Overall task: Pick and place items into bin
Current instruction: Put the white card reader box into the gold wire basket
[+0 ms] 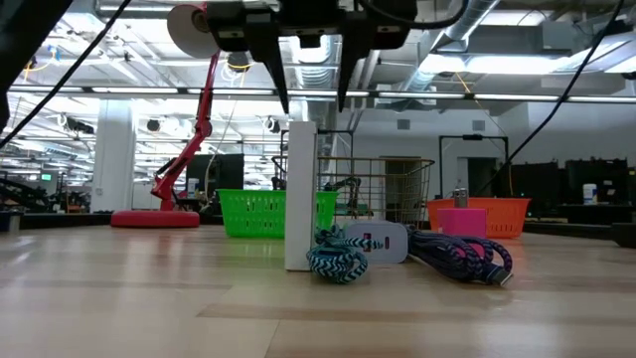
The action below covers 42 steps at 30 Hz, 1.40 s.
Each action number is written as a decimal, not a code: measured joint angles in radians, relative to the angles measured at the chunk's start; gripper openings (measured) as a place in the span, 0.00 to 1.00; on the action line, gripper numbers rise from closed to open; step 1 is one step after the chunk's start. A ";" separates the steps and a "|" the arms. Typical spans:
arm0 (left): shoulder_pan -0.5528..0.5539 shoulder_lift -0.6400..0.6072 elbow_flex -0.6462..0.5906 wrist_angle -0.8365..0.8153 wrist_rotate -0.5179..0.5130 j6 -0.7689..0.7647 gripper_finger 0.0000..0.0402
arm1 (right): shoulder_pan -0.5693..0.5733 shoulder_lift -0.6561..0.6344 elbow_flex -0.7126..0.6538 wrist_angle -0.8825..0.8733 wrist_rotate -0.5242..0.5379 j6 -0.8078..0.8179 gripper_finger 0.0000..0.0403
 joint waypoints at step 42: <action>-0.083 0.025 -0.113 0.138 -0.026 -0.091 0.54 | 0.000 0.000 0.000 0.000 0.000 0.000 0.34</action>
